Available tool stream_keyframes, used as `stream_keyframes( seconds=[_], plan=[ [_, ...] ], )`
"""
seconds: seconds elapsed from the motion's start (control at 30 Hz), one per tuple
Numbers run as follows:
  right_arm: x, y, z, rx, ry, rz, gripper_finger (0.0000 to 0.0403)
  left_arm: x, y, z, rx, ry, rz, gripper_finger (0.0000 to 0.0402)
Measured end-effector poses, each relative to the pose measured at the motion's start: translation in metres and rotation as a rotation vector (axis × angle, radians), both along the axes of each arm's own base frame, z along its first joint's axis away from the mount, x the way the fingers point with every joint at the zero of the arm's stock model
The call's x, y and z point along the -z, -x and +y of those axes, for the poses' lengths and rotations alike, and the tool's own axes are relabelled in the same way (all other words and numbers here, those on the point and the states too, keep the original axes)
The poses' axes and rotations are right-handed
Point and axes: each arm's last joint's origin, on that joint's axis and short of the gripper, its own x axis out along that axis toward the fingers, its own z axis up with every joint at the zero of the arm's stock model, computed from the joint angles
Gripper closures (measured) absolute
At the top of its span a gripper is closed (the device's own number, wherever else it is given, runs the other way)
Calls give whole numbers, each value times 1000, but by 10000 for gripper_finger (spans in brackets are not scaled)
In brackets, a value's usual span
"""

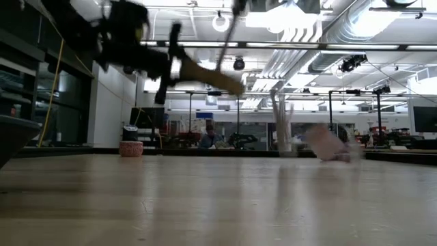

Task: Screw lightbulb
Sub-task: Remove the white lightbulb from the brown lamp

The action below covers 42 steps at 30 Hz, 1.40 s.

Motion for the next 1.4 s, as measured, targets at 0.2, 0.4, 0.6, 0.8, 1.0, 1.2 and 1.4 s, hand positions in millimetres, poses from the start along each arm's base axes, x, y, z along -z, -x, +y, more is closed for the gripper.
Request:
stream_keyframes(
  seconds=[0.2,0.4,0.6,0.8,1.0,1.2,1.4],
  plan=[
    [2,0,1,-13,-19,11,43,52,-10,3,-13,165,144,286],
    [2,0,1,-8,-31,6,43,83,-6,2,-18,221,256,286],
    [3,0,1,-28,-6,38,43,98,7,-1,-67,247,288,286],
    [22,2,5,-254,-23,335,43,108,24,-5,-149,297,299,286],
    [56,-17,8,-305,-141,399,43,108,38,-1,-184,262,201,286],
    [158,-39,14,-268,-248,425,43,110,47,-1,-188,258,174,284],
    [271,-59,25,-252,-316,115,43,113,55,-4,-181,258,177,284]
  ],
)
